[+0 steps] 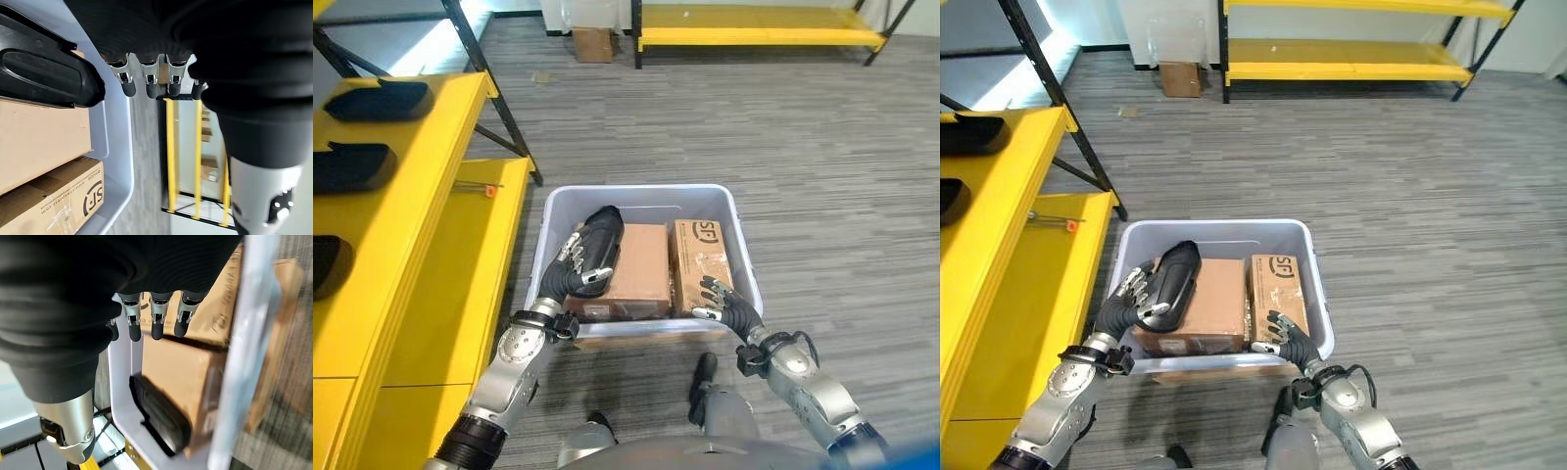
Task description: Move parts from the plastic box to the shelf.
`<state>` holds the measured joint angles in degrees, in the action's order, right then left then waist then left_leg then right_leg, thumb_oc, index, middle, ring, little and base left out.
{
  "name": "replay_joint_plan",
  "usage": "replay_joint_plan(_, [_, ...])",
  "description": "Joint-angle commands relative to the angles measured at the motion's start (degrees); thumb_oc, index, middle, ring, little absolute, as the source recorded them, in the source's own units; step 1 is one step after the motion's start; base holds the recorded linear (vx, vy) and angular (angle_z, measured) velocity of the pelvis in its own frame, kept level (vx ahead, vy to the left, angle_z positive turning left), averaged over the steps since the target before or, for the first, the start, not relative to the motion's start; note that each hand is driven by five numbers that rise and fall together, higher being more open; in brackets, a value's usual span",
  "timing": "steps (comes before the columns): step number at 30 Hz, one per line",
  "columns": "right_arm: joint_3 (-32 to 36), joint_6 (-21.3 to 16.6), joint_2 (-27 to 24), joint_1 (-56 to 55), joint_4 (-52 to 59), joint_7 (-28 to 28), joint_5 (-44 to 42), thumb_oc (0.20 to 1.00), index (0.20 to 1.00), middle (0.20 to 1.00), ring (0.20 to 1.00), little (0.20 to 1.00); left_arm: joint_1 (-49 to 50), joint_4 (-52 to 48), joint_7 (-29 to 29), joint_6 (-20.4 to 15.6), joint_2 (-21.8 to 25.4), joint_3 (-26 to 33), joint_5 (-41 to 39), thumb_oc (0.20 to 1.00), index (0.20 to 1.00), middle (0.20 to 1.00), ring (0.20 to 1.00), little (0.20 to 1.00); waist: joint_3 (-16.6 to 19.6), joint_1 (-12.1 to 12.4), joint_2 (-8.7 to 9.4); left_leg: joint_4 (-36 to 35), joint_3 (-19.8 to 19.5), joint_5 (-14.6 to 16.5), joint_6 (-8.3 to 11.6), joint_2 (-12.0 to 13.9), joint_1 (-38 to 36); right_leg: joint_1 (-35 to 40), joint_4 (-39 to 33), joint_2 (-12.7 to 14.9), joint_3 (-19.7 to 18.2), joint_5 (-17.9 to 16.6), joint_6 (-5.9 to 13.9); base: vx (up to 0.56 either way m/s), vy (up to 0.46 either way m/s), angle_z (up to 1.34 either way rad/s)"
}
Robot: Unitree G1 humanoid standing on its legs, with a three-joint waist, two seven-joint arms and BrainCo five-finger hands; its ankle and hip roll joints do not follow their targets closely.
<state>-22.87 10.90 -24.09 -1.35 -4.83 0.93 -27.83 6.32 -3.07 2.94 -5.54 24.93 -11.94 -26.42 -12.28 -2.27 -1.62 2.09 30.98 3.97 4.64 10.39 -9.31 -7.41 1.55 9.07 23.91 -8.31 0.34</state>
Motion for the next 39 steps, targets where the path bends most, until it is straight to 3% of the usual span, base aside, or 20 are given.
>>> replay_joint_plan(1, [0.68,-1.38,0.87,0.58,2.19,0.23,0.43,1.0,1.0,1.0,1.0,1.0,-1.96,-4.75,0.73,-3.5,1.07,1.36,-0.54,1.0,1.0,1.0,1.0,1.0,1.63,-0.38,2.72,1.37,-0.99,0.88,-2.04,-1.37,2.89,3.46,3.55,2.67,0.47,7.05,7.59,0.09,-0.053,-0.23])
replay_joint_plan(9, [-0.18,-0.75,0.5,0.8,2.4,0.02,-0.18,1.0,1.0,1.0,1.0,1.0,-1.02,-5.78,-1.16,-2.06,1.31,1.7,-1.27,1.0,1.0,1.0,1.0,1.0,1.52,-0.24,2.66,3.37,0.14,0.72,-1.28,0.61,3.91,5.21,3.45,1.38,1.22,9.51,5.74,0.05,-0.077,-0.01])
replay_joint_plan(13, [-0.16,-0.68,0.32,0.92,2.89,-0.88,0.81,1.0,1.0,1.0,1.0,1.0,-2.07,-5.64,-0.54,-2.14,1.44,0.97,-2.02,1.0,1.0,1.0,1.0,1.0,1.51,-1.39,2.64,8.51,1.71,3.25,-1.89,0.15,4.72,5.31,4.17,0.62,0.97,11.03,4.37,0.04,-0.087,0.06])
replay_joint_plan(15, [-0.17,-0.92,0.21,1.01,3.04,-0.66,1.0,1.0,1.0,1.0,1.0,1.0,-2.62,-5.61,-0.22,-2.03,1.42,0.6,-2.84,1.0,1.0,1.0,1.0,1.0,1.13,-1.32,2.35,12.04,0.75,1.83,-1.06,0.75,6.57,5.55,4.39,-0.39,0.2,11.85,3.51,0.03,-0.063,0.1])
replay_joint_plan(16, [-0.49,-1.43,0.15,1.44,2.63,-0.22,0.87,1.0,1.0,1.0,1.0,1.0,-3.09,-5.23,0.15,-2.11,0.92,0.27,-2.52,1.0,1.0,1.0,1.0,1.0,0.42,-1.13,2.2,14.82,-0.42,-0.26,-0.14,2.74,8.55,6.1,4.98,-1.38,-0.93,13.22,2.41,0.04,0.016,0.1])
replay_joint_plan(19, [-0.77,-0.98,0.19,1.87,2.85,-0.59,1.32,1.0,1.0,1.0,1.0,1.0,-3.14,-4.5,1.01,-2.63,-0.21,0.02,-2.15,1.0,1.0,1.0,1.0,1.0,0.83,-1.63,1.92,10.5,-0.94,-2.83,0.95,6.25,6.99,5.57,6.57,-0.97,-1.43,14.51,2.0,0.06,0.207,-0.11])
replay_joint_plan(20, [-0.99,-1.08,0.06,1.66,3.22,-0.65,1.65,1.0,1.0,1.0,1.0,1.0,-2.94,-4.37,1.9,-3.05,-0.5,-0.33,-1.76,1.0,1.0,1.0,1.0,1.0,1.16,-1.63,1.76,8.19,-2.27,-7.02,2.75,8.67,6.25,5.18,7.06,-0.83,-2.09,14.97,1.83,0.06,0.322,-0.25])
replay_joint_plan(24, [-1.71,-2.63,-0.8,2.36,2.46,2.4,-0.2,1.0,1.0,1.0,1.0,1.0,-4.13,-1.77,2.09,-5.62,-1.62,-1.88,-1.5,1.0,1.0,1.0,1.0,1.0,1.3,-2.28,2.76,7.06,-6.74,-18.55,6.63,17.97,8.02,3.16,9.59,1.65,-4.94,16.15,1.25,0.0,0.423,-0.19])
replay_joint_plan(25, [-0.95,-3.51,-1.01,2.92,1.81,2.53,-2.27,1.0,1.0,1.0,1.0,1.0,-4.92,-1.19,1.76,-5.34,-1.45,-2.07,-1.54,1.0,1.0,1.0,1.0,1.0,1.38,-2.71,2.55,6.42,-5.07,-15.81,6.15,17.12,7.03,2.34,12.02,3.05,-4.49,16.85,1.85,-0.01,0.457,-0.06])
replay_joint_plan(27, [0.14,-4.22,-0.87,2.98,1.07,3.36,-4.56,1.0,1.0,1.0,1.0,1.0,-5.76,-0.53,1.08,-4.4,-1.59,-2.56,-1.8,1.0,1.0,1.0,1.0,1.0,1.35,-3.03,2.29,6.64,-4.85,-14.34,5.88,16.19,7.24,1.83,13.75,3.66,-4.88,17.4,2.21,0.06,0.305,-0.24])
replay_joint_plan(28, [1.33,-3.95,-0.62,2.69,0.75,4.66,-6.81,1.0,1.0,1.0,1.0,1.0,-6.59,-0.14,0.59,-3.11,-1.76,-3.07,-1.44,1.0,1.0,1.0,1.0,1.0,1.12,-3.48,1.83,7.25,-4.08,-12.18,5.27,14.6,7.07,1.98,14.5,3.82,-5.36,17.51,2.63,0.15,0.401,-0.15])
replay_joint_plan(29, [2.71,-2.83,0.01,2.36,0.61,5.22,-10.26,1.0,1.0,1.0,1.0,1.0,-7.52,-0.27,-0.58,-1.6,-1.78,-3.66,-1.49,1.0,1.0,1.0,1.0,1.0,0.72,-3.97,1.38,8.71,-3.84,-9.6,4.18,12.61,7.48,2.62,14.36,3.84,-6.3,16.91,3.19,0.18,0.415,-0.02])
replay_joint_plan(32, [4.17,-1.72,1.05,0.83,0.47,3.96,-8.44,1.0,1.0,1.0,1.0,1.0,-7.33,-0.29,-1.48,-0.33,-0.85,-3.97,-1.79,1.0,1.0,1.0,1.0,1.0,0.58,-4.57,1.5,8.63,-2.37,-2.87,1.42,8.98,6.52,3.15,14.57,6.0,-7.24,15.18,5.56,0.15,0.259,-0.05])
replay_joint_plan(35, [4.59,-0.84,1.59,-2.04,3.77,2.36,-6.21,1.0,1.0,1.0,1.0,1.0,-5.7,-1.4,-1.79,-1.29,0.74,-4.21,-2.03,1.0,1.0,1.0,1.0,1.0,0.35,-4.43,1.68,7.45,-2.3,-0.45,-0.44,6.02,5.49,3.44,13.47,8.0,-7.67,12.76,8.51,0.12,0.144,0.11])
replay_joint_plan(39, [3.73,-0.47,1.62,-2.56,4.96,1.38,-4.54,1.0,1.0,1.0,1.0,1.0,-4.62,-2.17,-1.41,-2.74,1.67,-4.46,-2.59,1.0,1.0,1.0,1.0,1.0,-0.44,-3.59,1.91,8.19,-2.91,0.41,-1.3,5.24,6.35,3.27,13.08,8.76,-8.0,12.34,9.43,0.07,0.032,-0.01])
